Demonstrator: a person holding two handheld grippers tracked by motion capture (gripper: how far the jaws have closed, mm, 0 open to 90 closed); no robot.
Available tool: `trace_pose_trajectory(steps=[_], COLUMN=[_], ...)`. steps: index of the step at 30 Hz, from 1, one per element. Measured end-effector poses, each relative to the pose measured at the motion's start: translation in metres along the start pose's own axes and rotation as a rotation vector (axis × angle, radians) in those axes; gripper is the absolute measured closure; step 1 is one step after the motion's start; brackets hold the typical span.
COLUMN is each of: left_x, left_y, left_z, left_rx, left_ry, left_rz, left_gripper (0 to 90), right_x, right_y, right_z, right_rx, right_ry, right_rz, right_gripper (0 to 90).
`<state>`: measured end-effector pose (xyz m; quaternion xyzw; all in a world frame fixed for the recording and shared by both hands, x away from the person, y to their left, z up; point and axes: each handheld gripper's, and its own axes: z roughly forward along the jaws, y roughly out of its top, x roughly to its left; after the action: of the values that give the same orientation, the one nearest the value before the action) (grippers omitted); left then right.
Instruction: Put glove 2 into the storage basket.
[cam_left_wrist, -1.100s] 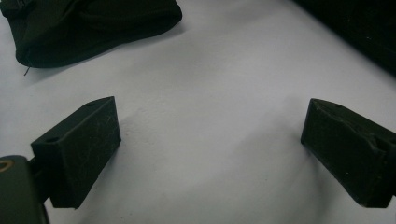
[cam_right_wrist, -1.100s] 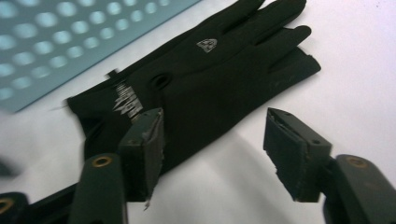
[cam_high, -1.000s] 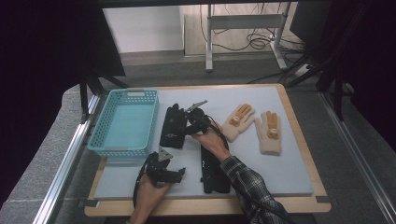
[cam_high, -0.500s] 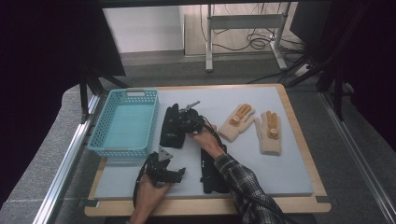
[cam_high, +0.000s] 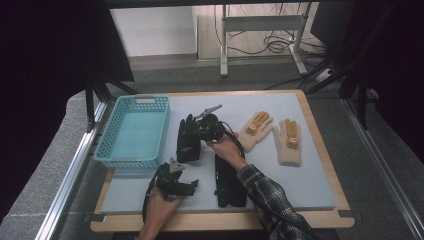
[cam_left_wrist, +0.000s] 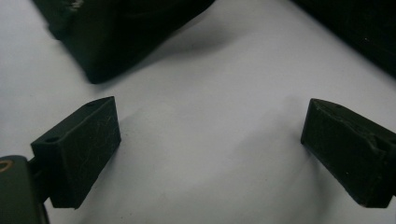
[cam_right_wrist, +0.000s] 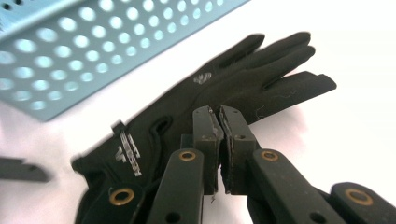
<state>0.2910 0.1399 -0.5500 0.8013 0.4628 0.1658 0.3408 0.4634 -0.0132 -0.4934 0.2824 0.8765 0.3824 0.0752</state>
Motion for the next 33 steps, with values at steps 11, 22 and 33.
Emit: trace_pose_trajectory(steps=[11, 22, 33], left_x=[0.0, 0.0, 0.0], left_y=[0.0, 0.0, 0.0], left_z=[0.0, 0.0, 0.0], left_rx=[0.003, 0.003, 0.005], left_ry=[0.0, 0.0, 0.001], left_rz=[0.005, 0.006, 0.007], left_gripper=[5.0, 5.0, 5.0], right_x=[-0.001, 0.01, 0.031], right_y=[-0.003, -0.025, -0.066], right_z=[-0.049, -0.108, -0.155], right_rx=[-0.05, -0.095, -0.113], right_ry=[0.002, -0.004, -0.013], right_rz=[0.022, 0.033, 0.059], right_gripper=[85.5, 85.6, 87.9])
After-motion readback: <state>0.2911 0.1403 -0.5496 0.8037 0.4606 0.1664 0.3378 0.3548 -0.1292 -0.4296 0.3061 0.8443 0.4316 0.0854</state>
